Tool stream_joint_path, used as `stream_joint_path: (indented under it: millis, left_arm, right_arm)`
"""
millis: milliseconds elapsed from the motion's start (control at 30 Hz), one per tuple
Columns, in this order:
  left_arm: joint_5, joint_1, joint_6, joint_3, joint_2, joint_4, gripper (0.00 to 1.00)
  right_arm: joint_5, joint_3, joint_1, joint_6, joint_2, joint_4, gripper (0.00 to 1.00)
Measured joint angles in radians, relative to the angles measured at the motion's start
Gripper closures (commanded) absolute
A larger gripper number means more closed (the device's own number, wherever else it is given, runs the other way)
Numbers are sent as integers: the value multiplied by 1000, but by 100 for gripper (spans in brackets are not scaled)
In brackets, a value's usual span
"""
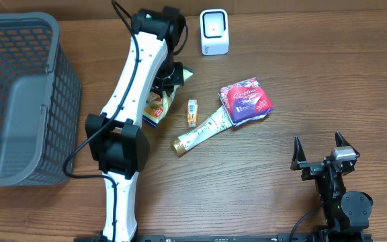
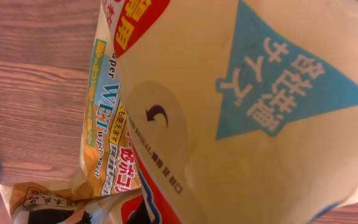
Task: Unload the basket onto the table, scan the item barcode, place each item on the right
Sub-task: 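Carry the yellow snack bag to table center, release, withdraw left gripper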
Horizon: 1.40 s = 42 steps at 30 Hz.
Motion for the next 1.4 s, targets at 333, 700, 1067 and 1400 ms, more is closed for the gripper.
stream_joint_path:
  millis: [333,700,1067,1400]
  left_arm:
    - [0,-7,0,-162,18,29,96]
    - [31,-7,46,-226,18,61,25]
    - [125,32,95,71,-58,-3,16]
    - [120,175,102,148,-414,-3,0]
  right_arm:
    - [0,0,0,0,0,0,0]
    - [0,0,0,0,0,0,0]
    - [0,0,0,0,0,0,0]
    - [0,0,0,0,0,0,0]
